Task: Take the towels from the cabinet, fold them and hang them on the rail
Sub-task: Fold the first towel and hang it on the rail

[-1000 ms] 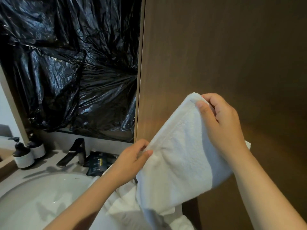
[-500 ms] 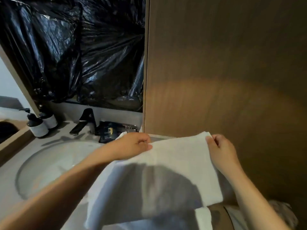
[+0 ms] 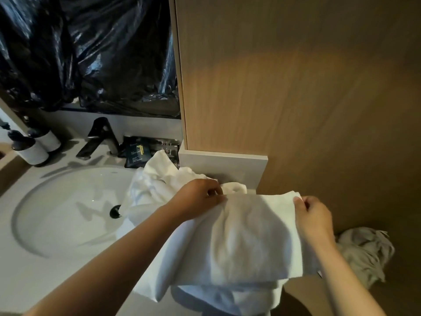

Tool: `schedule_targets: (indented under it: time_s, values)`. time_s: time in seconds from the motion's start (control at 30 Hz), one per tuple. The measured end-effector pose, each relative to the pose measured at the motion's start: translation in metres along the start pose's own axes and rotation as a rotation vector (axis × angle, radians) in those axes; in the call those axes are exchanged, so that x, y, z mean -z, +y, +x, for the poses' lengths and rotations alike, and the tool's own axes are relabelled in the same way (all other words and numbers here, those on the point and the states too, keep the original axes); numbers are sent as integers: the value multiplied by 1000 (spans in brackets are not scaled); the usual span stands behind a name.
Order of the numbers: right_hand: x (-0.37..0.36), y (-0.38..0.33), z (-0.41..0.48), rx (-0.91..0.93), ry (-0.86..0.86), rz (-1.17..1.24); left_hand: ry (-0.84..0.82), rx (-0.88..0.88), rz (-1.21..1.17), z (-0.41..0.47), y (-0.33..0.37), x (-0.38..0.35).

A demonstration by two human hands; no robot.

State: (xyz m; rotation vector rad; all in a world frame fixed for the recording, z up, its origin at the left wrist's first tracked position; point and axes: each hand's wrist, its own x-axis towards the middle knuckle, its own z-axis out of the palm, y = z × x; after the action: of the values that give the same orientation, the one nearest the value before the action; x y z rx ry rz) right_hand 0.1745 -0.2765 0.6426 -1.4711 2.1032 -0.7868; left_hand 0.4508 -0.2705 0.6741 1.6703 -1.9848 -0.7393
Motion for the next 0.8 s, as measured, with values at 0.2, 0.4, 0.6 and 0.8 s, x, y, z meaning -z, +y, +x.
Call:
schedule_targets:
  time_s: [0.2,0.4,0.6,0.8]
  values:
    - [-16,-20,-5,11,-266,-53,345,-36,0,-45,-16,26]
    - [-45,-78,-39,403,-302,54,539,189,-105,-101,-60,46]
    - [-65,-116,-64,624,-567,140,454,416,-342,-135,-103,46]
    - [-74,-118,-76,718,-621,133,354,374,-536,-117,-110,38]
